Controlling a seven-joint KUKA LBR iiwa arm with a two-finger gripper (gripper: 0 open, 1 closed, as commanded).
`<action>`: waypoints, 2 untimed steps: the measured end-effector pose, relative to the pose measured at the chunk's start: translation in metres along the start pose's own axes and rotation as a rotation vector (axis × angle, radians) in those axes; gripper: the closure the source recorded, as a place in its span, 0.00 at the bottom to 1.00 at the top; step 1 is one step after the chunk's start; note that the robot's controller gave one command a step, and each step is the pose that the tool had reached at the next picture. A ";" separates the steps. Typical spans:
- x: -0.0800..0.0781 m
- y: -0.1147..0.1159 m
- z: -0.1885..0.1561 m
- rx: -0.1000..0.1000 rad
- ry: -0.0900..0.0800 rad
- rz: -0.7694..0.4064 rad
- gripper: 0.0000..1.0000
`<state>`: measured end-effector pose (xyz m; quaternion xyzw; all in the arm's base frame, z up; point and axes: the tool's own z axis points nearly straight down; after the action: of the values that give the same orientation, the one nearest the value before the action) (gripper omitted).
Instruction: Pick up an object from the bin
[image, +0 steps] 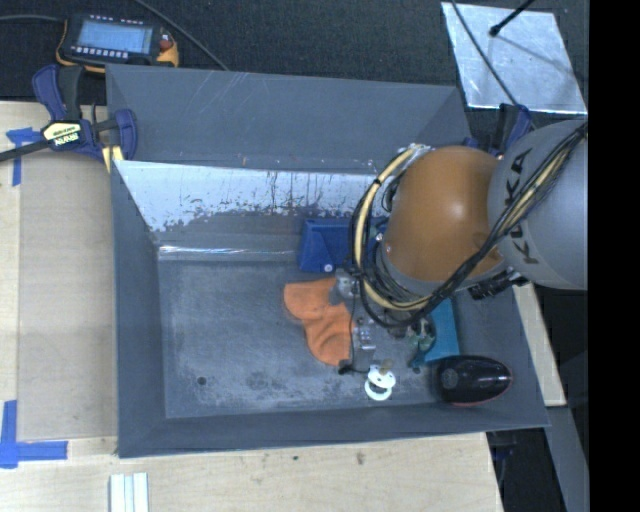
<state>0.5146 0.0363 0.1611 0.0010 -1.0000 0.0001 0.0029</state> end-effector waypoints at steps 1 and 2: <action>-0.002 0.000 -0.004 0.000 -0.008 0.001 0.00; -0.029 0.009 0.028 -0.001 -0.019 0.062 0.00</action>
Offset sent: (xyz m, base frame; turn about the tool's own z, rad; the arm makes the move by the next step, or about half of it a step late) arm 0.0531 0.0206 -0.0728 0.1262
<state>0.5433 0.0450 0.1334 -0.0302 -0.9995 -0.0005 -0.0064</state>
